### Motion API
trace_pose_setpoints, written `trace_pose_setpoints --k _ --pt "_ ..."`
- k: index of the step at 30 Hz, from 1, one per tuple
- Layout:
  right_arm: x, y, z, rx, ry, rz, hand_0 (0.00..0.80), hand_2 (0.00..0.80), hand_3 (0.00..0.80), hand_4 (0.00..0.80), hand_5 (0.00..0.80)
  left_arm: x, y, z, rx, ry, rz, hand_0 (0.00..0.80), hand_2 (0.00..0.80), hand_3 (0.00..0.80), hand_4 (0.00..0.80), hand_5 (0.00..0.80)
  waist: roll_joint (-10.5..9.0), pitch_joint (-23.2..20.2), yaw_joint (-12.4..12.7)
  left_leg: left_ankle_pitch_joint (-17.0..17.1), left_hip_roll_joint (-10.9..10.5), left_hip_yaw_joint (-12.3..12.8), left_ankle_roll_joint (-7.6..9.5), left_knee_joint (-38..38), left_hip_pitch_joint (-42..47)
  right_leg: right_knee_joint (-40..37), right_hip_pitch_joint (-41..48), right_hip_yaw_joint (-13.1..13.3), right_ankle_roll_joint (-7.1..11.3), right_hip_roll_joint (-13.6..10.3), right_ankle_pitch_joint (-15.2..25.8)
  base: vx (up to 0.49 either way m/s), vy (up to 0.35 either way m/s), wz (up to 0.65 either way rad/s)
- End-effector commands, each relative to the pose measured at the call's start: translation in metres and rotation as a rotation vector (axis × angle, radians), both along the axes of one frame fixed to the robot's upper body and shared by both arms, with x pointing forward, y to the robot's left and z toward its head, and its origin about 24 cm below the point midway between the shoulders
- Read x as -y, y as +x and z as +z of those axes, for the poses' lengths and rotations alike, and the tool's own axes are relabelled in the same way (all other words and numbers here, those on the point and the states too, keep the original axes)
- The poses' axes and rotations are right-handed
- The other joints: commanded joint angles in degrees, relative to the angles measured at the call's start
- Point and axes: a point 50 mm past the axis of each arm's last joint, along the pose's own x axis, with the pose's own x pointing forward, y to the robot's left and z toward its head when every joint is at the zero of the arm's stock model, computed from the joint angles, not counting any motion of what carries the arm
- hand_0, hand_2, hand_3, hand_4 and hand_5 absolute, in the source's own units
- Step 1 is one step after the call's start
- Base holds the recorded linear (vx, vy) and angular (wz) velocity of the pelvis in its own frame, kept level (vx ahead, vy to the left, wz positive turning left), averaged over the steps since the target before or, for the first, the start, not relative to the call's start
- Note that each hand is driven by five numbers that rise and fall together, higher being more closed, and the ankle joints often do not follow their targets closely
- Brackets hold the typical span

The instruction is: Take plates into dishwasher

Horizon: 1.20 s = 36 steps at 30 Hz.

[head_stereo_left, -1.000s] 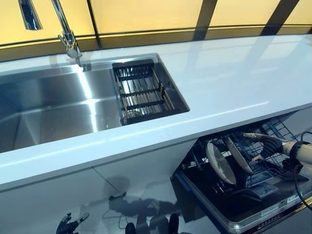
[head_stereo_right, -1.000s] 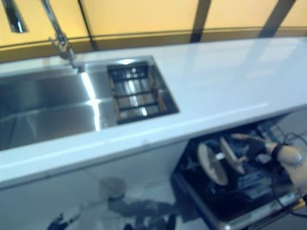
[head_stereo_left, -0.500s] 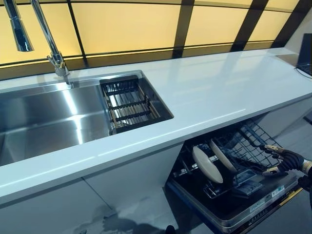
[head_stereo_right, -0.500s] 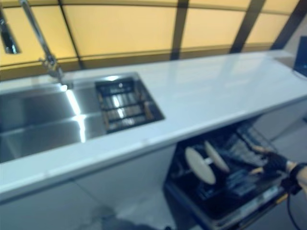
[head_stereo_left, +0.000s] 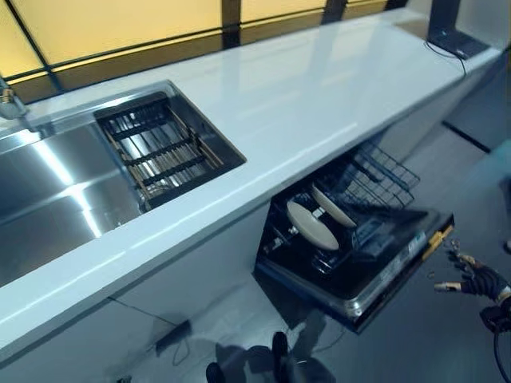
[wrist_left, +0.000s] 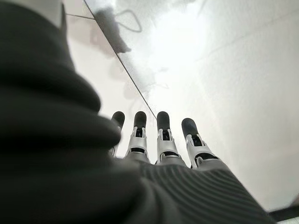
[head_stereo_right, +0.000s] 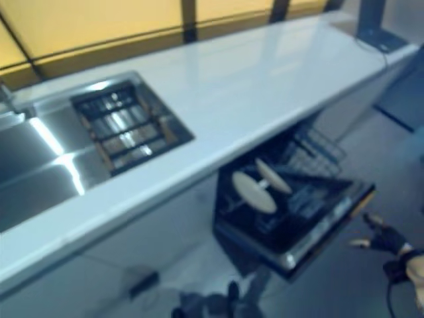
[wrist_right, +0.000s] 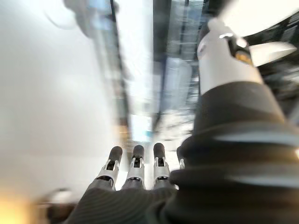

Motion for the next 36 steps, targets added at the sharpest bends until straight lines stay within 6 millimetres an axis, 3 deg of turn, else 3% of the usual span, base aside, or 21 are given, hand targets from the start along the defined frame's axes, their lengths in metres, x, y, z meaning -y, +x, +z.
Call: trace_pose_setpoints --k 1,3,4,6,7,9,14,15,18,19,21,25,28,29,31,33,34,36 --pt "0.007 0.002 -0.015 0.031 0.137 -0.203 0.000 0.000 0.000 0.000 0.000 -0.013 -0.006 0.007 0.000 0.030 0.131 0.000 0.000 0.000 0.000 0.000 -2.82 -1.5 3.8 -10.1 -5.4 -9.3 4.87 9.0 -6.2 -10.2 15.4 -0.5 -0.06 -6.7 1.0 -0.251 -0.406 -0.53" --pt "0.001 0.002 -0.035 -0.021 0.196 -0.257 0.000 0.000 0.000 0.000 0.000 -0.017 -0.004 0.010 0.034 0.039 0.183 0.000 0.000 0.000 0.000 0.000 -3.62 -1.4 5.2 -10.0 -3.3 -8.3 4.28 9.9 -7.3 -13.1 16.4 -1.5 0.48 -8.4 2.1 -0.334 -0.530 -0.76" --pt "-0.005 0.001 -0.048 -0.047 0.258 -0.296 0.000 0.000 0.000 0.000 0.000 -0.022 0.003 0.015 0.060 0.058 0.200 0.000 0.000 0.000 0.000 0.000 -4.78 -1.1 5.9 -9.6 -0.7 -8.3 3.12 11.6 -9.5 -13.6 16.9 -2.6 0.40 -7.2 0.2 -0.373 -0.680 -0.65" --pt "-0.013 -0.008 -0.069 -0.083 0.346 -0.380 0.000 0.000 0.000 0.000 0.000 -0.027 0.017 0.023 0.106 0.086 0.208 0.000 0.000 0.000 0.000 0.000 -5.96 -0.9 6.4 -8.2 2.1 -9.0 0.84 14.5 -13.1 -13.8 17.7 -4.7 0.09 -4.9 -4.8 -0.370 -0.708 -0.10" --pt "-0.015 -0.016 -0.080 -0.091 0.387 -0.424 0.000 0.000 0.000 0.000 0.000 -0.025 0.027 0.024 0.131 0.091 0.199 0.000 0.000 0.000 0.000 0.000 -6.07 -0.5 6.3 -6.0 3.6 -9.5 -1.09 14.7 -14.5 -13.6 17.9 -5.3 -0.46 -3.1 -9.0 -0.318 -0.547 0.08" --pt "-0.018 -0.023 -0.088 -0.079 0.452 -0.477 0.000 0.000 0.000 0.000 0.000 -0.017 0.037 0.022 0.164 0.078 0.191 0.000 0.000 0.000 0.000 0.000 -5.84 0.2 6.1 -2.6 4.1 -10.4 -3.13 13.1 -15.0 -13.9 18.2 -5.8 -0.98 -1.5 -12.0 -0.328 -0.433 0.30" --pt "-0.024 -0.017 -0.090 -0.002 0.537 -0.558 0.000 0.000 0.000 0.000 0.000 0.018 0.037 0.000 0.172 0.008 0.173 0.000 0.000 0.000 0.000 0.000 -4.28 0.9 5.7 1.8 1.9 -11.4 -3.84 5.5 -13.3 -13.1 19.2 -5.8 -1.45 -0.5 -14.7 -0.277 -0.213 0.21" --pt "-0.027 -0.015 -0.091 0.001 0.560 -0.569 0.000 0.000 0.000 0.000 0.000 0.019 0.033 -0.002 0.157 -0.004 0.185 0.000 0.000 0.000 0.000 0.000 -3.99 1.0 5.7 2.1 1.6 -12.0 -3.88 5.4 -13.5 -11.5 18.8 -5.8 -1.72 -0.4 -15.9 -0.266 -0.205 0.11" --pt "-0.030 -0.018 -0.097 0.002 0.596 -0.646 0.000 0.000 0.000 0.000 0.000 0.021 0.011 -0.009 0.105 -0.029 0.259 0.000 0.000 0.000 0.000 0.000 -2.64 2.0 5.7 3.3 2.0 -13.3 -5.21 6.4 -14.8 -3.7 16.1 -6.0 -4.87 0.2 -21.9 -0.241 -0.253 0.03" --pt "-0.031 -0.025 -0.103 -0.019 0.609 -0.684 0.000 0.000 0.000 0.000 0.000 0.020 -0.003 -0.013 0.079 -0.026 0.298 0.000 0.000 0.000 0.000 0.000 -1.99 2.5 5.7 3.8 2.2 -13.3 -5.68 3.2 -13.9 -1.1 15.0 -6.2 -6.18 0.6 -23.5 -0.200 -0.297 0.11" --pt "-0.033 -0.035 -0.112 -0.045 0.656 -0.749 0.000 0.000 0.000 0.000 0.000 0.022 -0.022 -0.016 0.039 -0.034 0.344 0.000 0.000 0.000 0.000 0.000 -1.27 2.9 5.5 4.4 2.2 -12.3 -5.93 -2.2 -11.7 -0.6 14.2 -6.5 -6.96 1.6 -23.4 -0.150 -0.269 0.15" --pt "-0.047 -0.055 -0.133 -0.090 0.782 -0.846 0.000 0.000 0.000 0.000 0.000 0.034 -0.044 -0.025 0.005 -0.064 0.385 0.000 0.000 0.000 0.000 0.000 -0.99 3.4 5.1 4.0 0.7 -10.3 -5.38 -2.8 -9.8 -5.9 14.6 -6.2 -6.62 3.2 -18.7 -0.099 -0.174 0.19" --pt "-0.063 -0.083 -0.156 -0.075 0.882 -0.948 0.000 0.000 0.000 0.000 0.000 0.045 -0.047 -0.031 0.006 -0.091 0.347 0.000 0.000 0.000 0.000 0.000 -2.76 2.9 5.5 -3.4 -0.5 -11.1 -2.50 15.3 -9.7 -14.2 16.4 -5.3 -6.48 1.5 -13.1 -0.044 -0.111 0.17" --pt "-0.067 -0.088 -0.160 -0.070 0.912 -0.982 0.000 0.000 0.000 0.000 0.000 0.047 -0.044 -0.032 0.009 -0.093 0.338 0.000 0.000 0.000 0.000 0.000 -2.96 2.6 5.6 -6.0 -0.9 -12.0 -1.64 20.2 -9.2 -15.2 16.1 -4.7 -6.43 1.3 -12.4 -0.006 -0.008 -0.09" --pt "-0.071 -0.095 -0.166 -0.056 0.937 -1.067 0.000 0.000 0.000 0.000 0.000 0.052 -0.038 -0.034 0.020 -0.099 0.309 0.000 0.000 0.000 0.000 0.000 -2.65 1.8 5.1 -10.1 -1.6 -11.4 -0.38 26.4 -7.3 -15.8 14.9 -4.3 -6.13 0.8 -11.9 -0.023 0.060 -0.25" --pt "-0.075 -0.099 -0.170 -0.044 0.969 -1.123 0.000 0.000 0.000 0.000 0.000 0.058 -0.029 -0.035 0.036 -0.118 0.273 0.000 0.000 0.000 0.000 0.000 -1.30 0.8 4.4 -13.5 -3.0 -10.5 1.00 24.5 -2.9 -13.3 12.5 -4.2 -5.84 1.0 -12.9 -0.029 0.187 -0.08" --pt "-0.077 -0.097 -0.171 -0.031 0.978 -1.136 0.000 0.000 0.000 0.000 0.000 0.059 -0.024 -0.035 0.046 -0.125 0.252 0.000 0.000 0.000 0.000 0.000 0.11 0.4 3.8 -11.9 -4.3 -10.4 0.92 14.1 1.0 -11.0 10.6 -4.5 -5.19 1.2 -13.4 -0.045 0.234 0.28" --pt "-0.086 -0.088 -0.172 0.014 1.026 -1.168 0.000 0.000 0.000 0.000 0.000 0.060 -0.012 -0.034 0.076 -0.126 0.203 0.000 0.000 0.000 0.000 0.000 1.25 1.0 3.3 -11.2 -5.5 -11.9 0.97 12.7 0.7 -10.0 9.0 -3.2 -4.78 1.2 -12.9 -0.086 0.111 0.30"
